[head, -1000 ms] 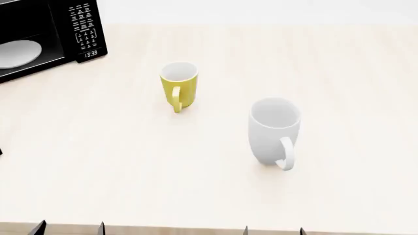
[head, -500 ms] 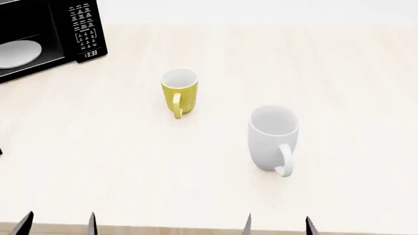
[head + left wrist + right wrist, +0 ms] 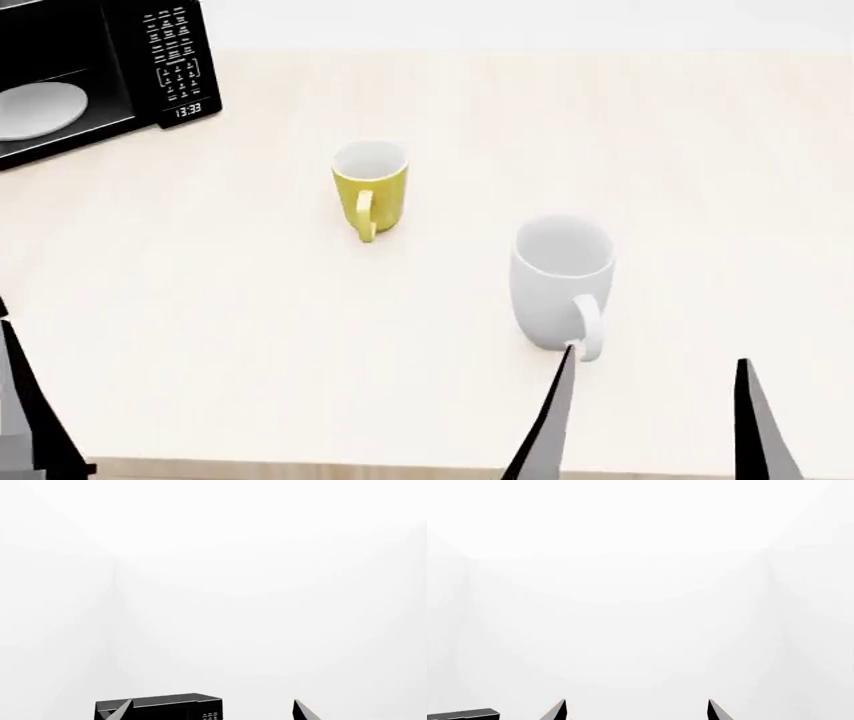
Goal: Close the microwave.
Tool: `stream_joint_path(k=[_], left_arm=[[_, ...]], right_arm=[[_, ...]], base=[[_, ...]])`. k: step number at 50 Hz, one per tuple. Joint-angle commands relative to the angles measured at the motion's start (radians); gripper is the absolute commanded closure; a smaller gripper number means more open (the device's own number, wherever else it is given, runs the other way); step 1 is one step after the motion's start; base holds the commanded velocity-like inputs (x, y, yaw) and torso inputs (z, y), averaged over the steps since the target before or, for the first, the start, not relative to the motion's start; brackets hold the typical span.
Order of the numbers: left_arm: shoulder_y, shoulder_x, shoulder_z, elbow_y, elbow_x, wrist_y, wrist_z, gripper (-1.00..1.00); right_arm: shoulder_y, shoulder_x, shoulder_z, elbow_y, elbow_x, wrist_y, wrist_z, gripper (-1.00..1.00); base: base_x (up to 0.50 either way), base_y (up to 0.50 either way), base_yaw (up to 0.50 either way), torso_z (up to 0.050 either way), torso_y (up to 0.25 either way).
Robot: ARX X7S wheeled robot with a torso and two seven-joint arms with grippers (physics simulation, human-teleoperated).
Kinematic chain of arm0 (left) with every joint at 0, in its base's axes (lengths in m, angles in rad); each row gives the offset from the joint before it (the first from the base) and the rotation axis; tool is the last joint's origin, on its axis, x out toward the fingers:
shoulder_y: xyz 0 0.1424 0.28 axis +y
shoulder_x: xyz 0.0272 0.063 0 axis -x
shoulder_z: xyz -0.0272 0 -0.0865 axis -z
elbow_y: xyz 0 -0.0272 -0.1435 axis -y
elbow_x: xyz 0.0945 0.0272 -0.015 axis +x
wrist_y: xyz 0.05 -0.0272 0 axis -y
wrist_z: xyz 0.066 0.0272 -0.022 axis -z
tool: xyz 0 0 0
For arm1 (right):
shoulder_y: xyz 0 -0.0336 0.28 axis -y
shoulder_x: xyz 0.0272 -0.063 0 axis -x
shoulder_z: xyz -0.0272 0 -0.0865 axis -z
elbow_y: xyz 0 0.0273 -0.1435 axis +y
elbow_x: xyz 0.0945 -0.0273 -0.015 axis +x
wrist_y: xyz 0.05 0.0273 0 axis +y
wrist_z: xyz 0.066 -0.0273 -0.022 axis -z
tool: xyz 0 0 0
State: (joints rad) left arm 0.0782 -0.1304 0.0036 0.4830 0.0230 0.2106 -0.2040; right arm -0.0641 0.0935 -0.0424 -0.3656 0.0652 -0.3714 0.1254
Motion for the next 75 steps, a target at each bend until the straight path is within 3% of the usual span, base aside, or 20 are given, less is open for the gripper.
stream_joint_path(k=[1,57,68,75], left_arm=[[0.007,-0.01,-0.003,0.034,0.011,0.014,-0.011,-1.0],[0.005,-0.054,0.035,0.015,0.004,0.015,-0.069,-1.0],[0.008,-0.061,0.048,0.003,0.005,0.024,-0.076,-1.0],[0.008,-0.065,0.054,-0.007,0.006,0.028,-0.08,-1.0]], right_arm=[[-0.009,0.003,-0.006,-0.018,-0.066,-0.04,0.018,-1.0],[-0.001,0.067,-0.073,-0.013,-0.066,0.002,0.08,-1.0],[-0.013,0.09,-0.118,-0.048,-0.054,0.001,0.053,-1.0],[-0.021,0.098,-0.135,-0.041,-0.147,-0.038,0.058,-1.0]], base=[[0.0,0.5,0.0,0.0,0.0],[0.0,0.5,0.0,0.0,0.0],[0.0,0.01,0.0,0.0,0.0],[0.45,0.0,0.0,0.0,0.0]])
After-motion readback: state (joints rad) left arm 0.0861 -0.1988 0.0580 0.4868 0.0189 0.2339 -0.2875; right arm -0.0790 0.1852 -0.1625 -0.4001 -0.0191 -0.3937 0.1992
